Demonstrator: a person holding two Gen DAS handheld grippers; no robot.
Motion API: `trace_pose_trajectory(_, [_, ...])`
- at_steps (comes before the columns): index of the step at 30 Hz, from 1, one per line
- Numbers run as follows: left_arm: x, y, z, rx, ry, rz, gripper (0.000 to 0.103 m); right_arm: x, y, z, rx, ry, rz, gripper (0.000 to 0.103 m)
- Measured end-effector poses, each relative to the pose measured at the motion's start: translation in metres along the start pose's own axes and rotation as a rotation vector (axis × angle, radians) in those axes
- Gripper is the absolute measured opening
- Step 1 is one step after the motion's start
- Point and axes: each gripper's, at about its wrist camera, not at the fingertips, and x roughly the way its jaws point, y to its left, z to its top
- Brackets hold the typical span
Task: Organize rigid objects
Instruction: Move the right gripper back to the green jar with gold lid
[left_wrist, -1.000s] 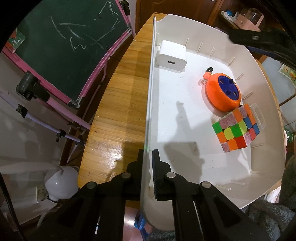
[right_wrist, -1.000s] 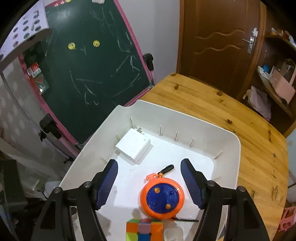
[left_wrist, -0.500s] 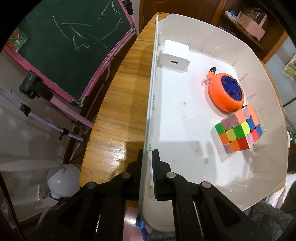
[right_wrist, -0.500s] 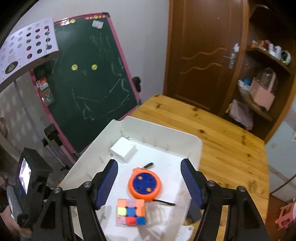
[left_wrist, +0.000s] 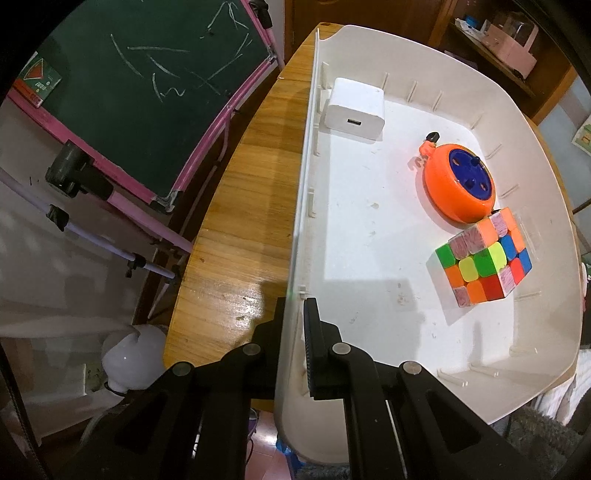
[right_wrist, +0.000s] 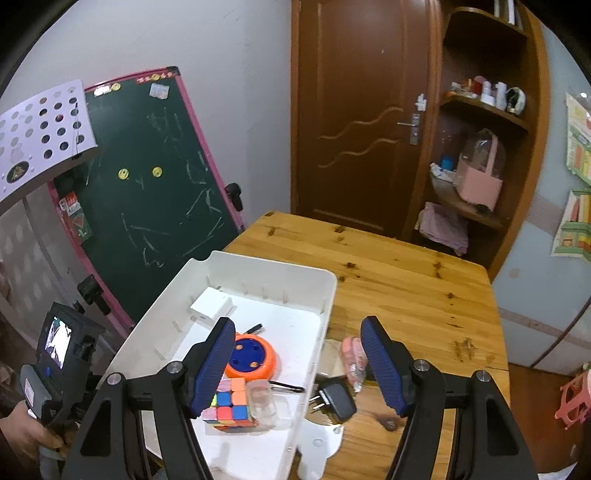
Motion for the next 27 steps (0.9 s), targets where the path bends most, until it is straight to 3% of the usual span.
trace_pose_trajectory(13, [0.0,0.0,0.0,-0.002,0.01,-0.005,0.007,-0.009,-0.025,-0.005,0.044,-0.021,-0.061,0.071])
trace_pose_trajectory(27, [0.001,0.0,-0.002,0.008,0.021,-0.027,0.007,0.037,-0.074,-0.025,0.139,0.107,-0.138,0.071])
